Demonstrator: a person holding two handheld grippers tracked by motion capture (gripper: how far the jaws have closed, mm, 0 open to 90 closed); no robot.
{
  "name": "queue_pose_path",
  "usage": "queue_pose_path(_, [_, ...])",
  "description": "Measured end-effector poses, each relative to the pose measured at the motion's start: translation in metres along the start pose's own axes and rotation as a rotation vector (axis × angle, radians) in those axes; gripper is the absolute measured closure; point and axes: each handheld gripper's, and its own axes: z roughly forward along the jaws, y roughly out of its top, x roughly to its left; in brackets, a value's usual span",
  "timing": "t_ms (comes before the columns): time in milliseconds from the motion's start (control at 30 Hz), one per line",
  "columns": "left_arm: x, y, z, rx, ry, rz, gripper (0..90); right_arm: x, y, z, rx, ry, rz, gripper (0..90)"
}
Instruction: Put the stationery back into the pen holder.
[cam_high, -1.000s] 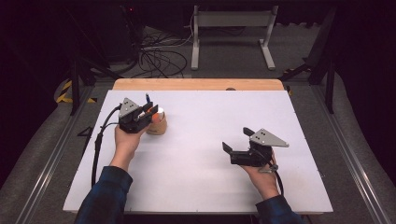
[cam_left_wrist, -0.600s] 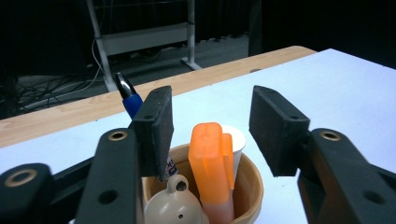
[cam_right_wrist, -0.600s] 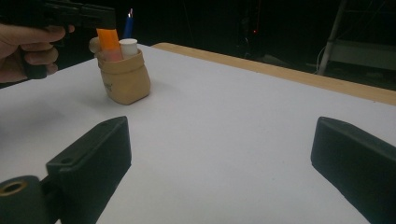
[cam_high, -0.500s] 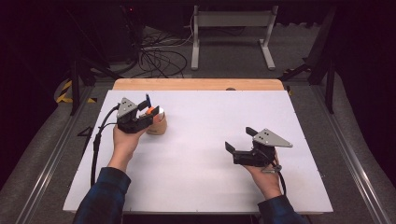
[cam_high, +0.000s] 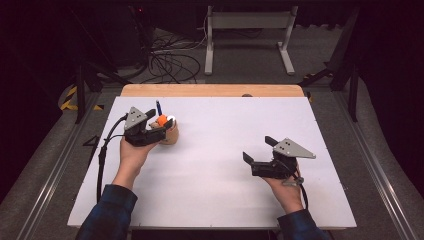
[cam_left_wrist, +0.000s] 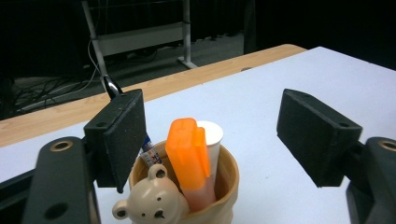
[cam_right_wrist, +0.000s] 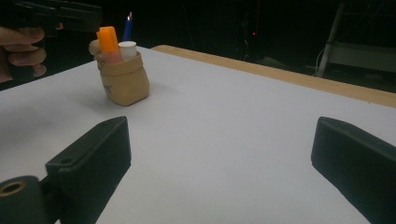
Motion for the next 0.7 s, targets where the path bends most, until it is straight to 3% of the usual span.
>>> queue_pose_path(333, [-0.007,-0.005,-0.011,0.002,0.0,0.023,17.1,-0.002,0.0,-0.003,-0.011,0.0,0.008,5.0])
queue_pose_path(700, [-0.014,-0.013,-0.021,0.01,-0.02,0.02,13.6,-0.005,-0.001,-0.004,-0.009,-0.004,0.014,4.1])
